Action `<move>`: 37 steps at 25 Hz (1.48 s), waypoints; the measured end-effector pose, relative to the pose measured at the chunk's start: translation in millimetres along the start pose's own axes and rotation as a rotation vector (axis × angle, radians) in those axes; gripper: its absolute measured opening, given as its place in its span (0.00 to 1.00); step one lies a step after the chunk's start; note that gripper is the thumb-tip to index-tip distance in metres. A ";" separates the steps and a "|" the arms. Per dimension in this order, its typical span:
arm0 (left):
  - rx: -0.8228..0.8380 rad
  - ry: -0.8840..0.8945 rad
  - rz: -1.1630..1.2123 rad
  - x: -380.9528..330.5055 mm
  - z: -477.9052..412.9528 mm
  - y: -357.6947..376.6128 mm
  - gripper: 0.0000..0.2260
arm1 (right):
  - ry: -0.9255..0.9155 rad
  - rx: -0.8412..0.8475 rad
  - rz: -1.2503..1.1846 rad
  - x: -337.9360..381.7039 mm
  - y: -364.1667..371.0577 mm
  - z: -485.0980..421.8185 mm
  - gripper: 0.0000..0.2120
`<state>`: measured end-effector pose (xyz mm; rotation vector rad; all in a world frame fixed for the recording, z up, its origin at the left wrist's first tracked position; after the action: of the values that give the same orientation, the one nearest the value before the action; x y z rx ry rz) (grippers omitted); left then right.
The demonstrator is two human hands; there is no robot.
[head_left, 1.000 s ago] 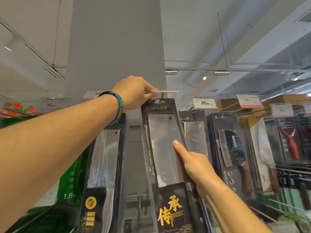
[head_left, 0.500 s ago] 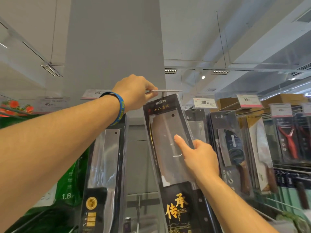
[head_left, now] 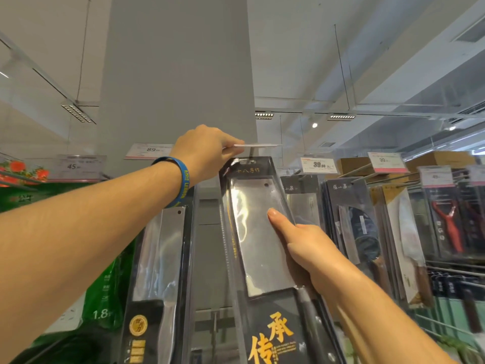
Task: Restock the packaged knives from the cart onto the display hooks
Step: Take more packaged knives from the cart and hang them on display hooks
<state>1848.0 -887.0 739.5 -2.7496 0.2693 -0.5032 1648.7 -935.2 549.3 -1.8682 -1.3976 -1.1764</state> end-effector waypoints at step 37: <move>-0.043 0.062 0.251 9.1 -42.6 6.6 0.15 | -0.231 -0.148 -0.069 -23.8 13.4 -6.4 0.36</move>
<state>1839.7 -907.5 777.6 -2.6914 0.6383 -0.5195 1657.1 -956.3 532.9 -2.1315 -1.5452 -1.1532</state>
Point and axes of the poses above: each hand's wrist, its own z-axis away from the middle knuckle, its own y-axis out of the palm, x = y × z, the point moved 8 cm from there along -z, towards the middle knuckle, and after that the axes turned 13 degrees about -z, right-handed, at the moved point
